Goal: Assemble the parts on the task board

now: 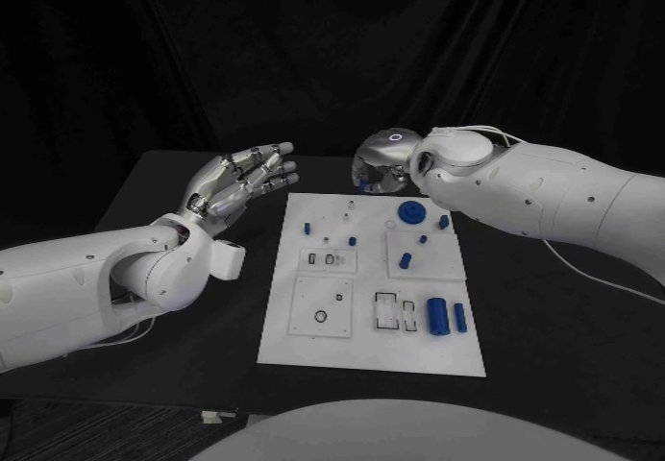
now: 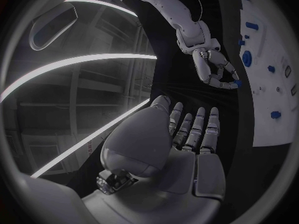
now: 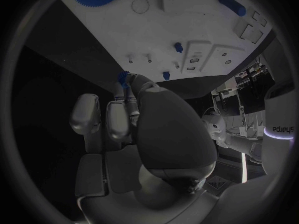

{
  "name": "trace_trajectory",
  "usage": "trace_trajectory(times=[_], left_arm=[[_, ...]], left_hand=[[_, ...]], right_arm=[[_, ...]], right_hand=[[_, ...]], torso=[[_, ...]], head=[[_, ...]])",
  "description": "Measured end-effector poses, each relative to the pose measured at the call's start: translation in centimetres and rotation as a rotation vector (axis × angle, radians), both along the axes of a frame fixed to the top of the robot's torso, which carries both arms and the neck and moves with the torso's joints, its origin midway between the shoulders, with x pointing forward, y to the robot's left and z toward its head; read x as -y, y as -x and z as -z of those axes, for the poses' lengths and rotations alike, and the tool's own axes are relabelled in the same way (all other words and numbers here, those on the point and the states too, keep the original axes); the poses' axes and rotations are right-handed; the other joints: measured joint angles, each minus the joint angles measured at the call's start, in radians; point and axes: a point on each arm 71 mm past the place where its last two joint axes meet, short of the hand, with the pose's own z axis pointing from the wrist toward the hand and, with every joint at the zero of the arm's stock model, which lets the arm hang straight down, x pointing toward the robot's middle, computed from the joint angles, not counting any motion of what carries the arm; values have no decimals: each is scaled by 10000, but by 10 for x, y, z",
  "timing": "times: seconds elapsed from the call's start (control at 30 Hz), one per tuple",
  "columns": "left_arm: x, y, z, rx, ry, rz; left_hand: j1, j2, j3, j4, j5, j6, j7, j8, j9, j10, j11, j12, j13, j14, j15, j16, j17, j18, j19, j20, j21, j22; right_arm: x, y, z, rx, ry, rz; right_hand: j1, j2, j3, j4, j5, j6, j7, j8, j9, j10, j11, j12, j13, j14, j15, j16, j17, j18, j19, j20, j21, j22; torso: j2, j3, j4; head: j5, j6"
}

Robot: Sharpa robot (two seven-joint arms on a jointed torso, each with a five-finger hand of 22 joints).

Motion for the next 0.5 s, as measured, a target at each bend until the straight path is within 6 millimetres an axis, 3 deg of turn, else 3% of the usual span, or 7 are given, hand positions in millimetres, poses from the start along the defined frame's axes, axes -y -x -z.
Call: trace_trajectory(times=[0.2,0.4,0.5], left_arm=[[-2,-1,0,16,-41,-81],[-3,-2,0,27,-85,-159],[-4,-2,0,32,-101,-188]], left_hand=[[0,0,27,27,37,-10,-9,0,-9,0,0,37,-1,-148,-36,-100,-19,1,-98,-21,-39,-43],[-26,-106,96,97,38,-143,-33,0,-30,28,40,37,-1,-466,-178,-409,-46,1,-454,-86,-236,-141],[-27,-107,97,97,37,-143,-33,0,-30,-3,70,76,-2,-491,-153,-409,-47,1,-489,-54,-276,-141]], right_arm=[[-6,-4,1,-19,78,73],[-10,-5,5,-118,137,109],[-11,-5,7,-165,156,121]], right_hand=[[-45,42,28,-28,-67,-1,0,-1,1,1,0,-38,70,0,0,0,0,0,0,0,36,36],[-54,49,28,-28,-143,-37,36,-1,17,2,-2,-87,106,0,0,0,-14,2,0,0,36,70],[-54,48,28,-28,-144,-74,0,-1,17,3,-3,-97,102,0,0,0,-14,2,0,0,36,70]], torso=[[266,-28,135],[401,-69,231],[445,-89,267]], head=[[-223,0],[-391,0],[-438,0]])
